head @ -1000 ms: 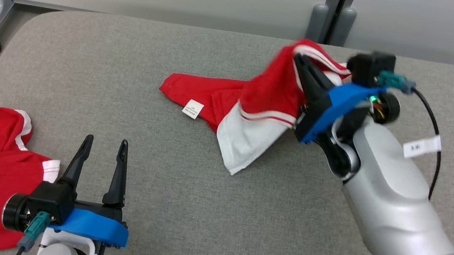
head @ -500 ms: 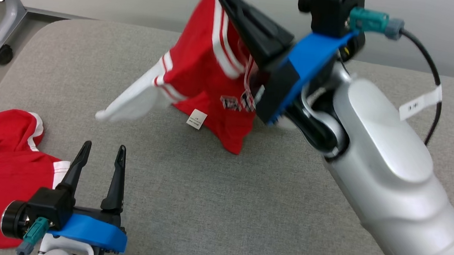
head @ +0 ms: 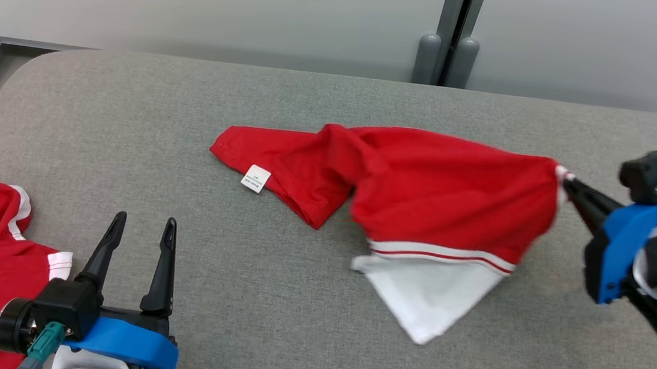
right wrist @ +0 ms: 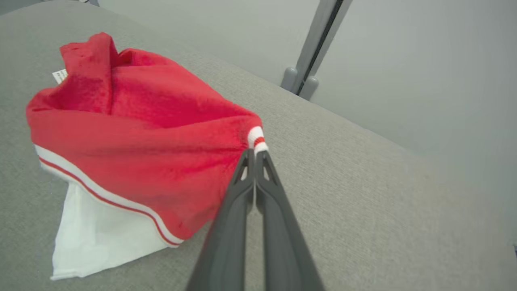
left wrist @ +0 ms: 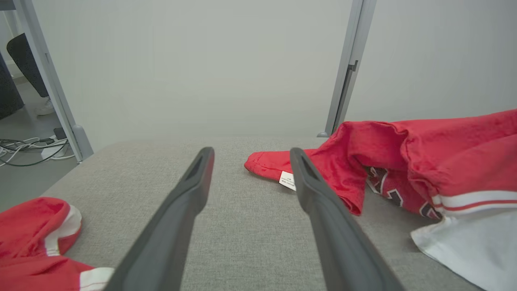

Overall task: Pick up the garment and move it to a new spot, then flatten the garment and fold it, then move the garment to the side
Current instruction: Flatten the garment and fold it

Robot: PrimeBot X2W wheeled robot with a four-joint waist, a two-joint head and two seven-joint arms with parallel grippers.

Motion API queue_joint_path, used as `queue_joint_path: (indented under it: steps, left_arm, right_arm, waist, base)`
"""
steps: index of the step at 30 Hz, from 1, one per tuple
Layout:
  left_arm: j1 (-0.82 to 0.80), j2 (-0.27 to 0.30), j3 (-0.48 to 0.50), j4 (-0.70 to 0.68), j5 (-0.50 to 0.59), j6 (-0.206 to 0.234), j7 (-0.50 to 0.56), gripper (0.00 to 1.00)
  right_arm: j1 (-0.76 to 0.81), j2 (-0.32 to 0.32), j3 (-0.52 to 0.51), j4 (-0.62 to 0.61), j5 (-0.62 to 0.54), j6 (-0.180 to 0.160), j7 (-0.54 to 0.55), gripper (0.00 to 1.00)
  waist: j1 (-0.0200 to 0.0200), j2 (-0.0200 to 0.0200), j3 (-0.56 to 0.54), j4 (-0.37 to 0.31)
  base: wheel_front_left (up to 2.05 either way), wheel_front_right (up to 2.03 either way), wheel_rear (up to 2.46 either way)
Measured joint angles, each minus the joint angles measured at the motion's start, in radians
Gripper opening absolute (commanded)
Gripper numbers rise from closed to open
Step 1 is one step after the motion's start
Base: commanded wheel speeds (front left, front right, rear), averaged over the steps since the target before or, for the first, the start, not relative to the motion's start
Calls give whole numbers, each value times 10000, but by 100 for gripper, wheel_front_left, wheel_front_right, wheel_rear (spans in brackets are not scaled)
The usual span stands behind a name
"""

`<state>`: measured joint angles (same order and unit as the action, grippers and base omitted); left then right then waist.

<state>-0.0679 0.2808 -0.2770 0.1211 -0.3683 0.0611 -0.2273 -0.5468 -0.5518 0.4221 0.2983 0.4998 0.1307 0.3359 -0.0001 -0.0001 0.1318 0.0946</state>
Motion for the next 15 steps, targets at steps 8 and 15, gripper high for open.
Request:
queue_joint_path:
  steps: [8, 15]
  left_arm:
    - [-121, 58, -65, 19, -13, -27, 0, 100]
    - [-426, 90, -201, 29, -10, -94, 29, 100]
  right_arm:
    - [253, 387, -2274, 1145, -2023, 2, -1204, 0]
    - [-905, 957, -3737, 2683, -3756, 2, -2416, 0]
  waist:
    - [0, 0, 92, -73]
    - [1, 0, 333, 168]
  base:
    - [0, 0, 0]
    - [0, 0, 0]
